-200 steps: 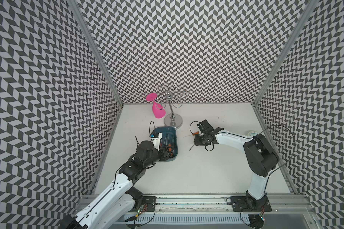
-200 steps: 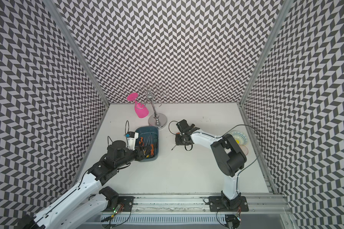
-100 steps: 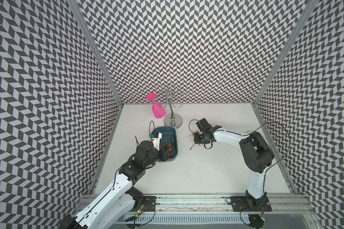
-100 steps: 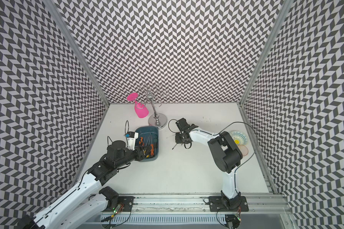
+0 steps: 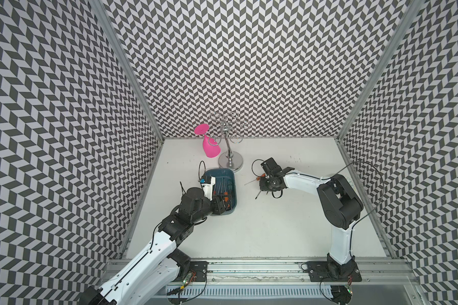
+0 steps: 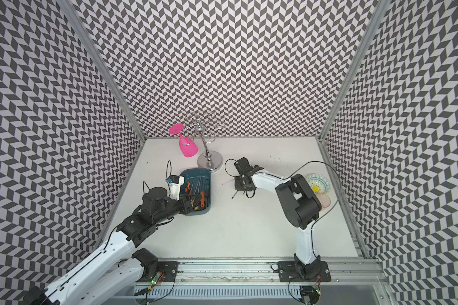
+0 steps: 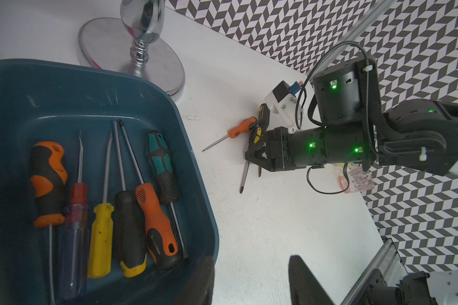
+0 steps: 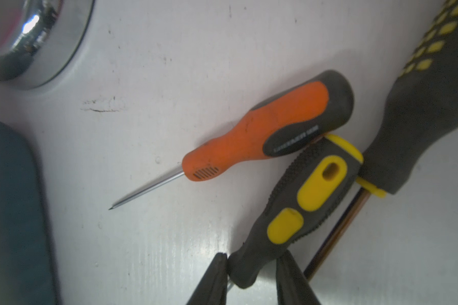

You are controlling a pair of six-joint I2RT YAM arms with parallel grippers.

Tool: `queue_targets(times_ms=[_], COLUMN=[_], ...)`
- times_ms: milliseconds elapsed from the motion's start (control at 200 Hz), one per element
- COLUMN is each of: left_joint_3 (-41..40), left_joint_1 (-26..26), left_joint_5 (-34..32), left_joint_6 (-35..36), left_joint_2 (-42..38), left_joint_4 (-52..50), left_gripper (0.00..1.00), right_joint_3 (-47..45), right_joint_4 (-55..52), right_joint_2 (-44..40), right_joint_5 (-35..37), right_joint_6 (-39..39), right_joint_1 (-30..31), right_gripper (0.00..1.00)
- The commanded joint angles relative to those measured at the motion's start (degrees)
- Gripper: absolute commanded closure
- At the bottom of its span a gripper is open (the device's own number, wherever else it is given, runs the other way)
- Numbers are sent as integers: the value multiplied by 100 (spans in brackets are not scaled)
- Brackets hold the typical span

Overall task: Put the screwdriver on the desktop into the storage box
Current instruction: Pick up the screwdriver from the center of the board.

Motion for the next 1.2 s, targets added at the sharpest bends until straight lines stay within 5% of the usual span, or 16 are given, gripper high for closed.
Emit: queue_targets(times_ms=[0,726,1196], left_joint_3=[-60,-71,-72], left_joint_1=[-22,-22,-22], left_joint_5=[18,-34,-34], left_joint_6=[-16,-34,-37], left_joint_2=[-63,-14,40], left_joint_4=[150,131,147], left_gripper=[51,51,51], right_joint_3=[-42,141,-811], right_joint_4=[20,93,492], right_joint_2=[111,418,-67], right_joint_5=[334,390,307], right_joint_6=[120,259,291], right_joint_1=[-48,-144,-144], right_gripper=[67,61,71])
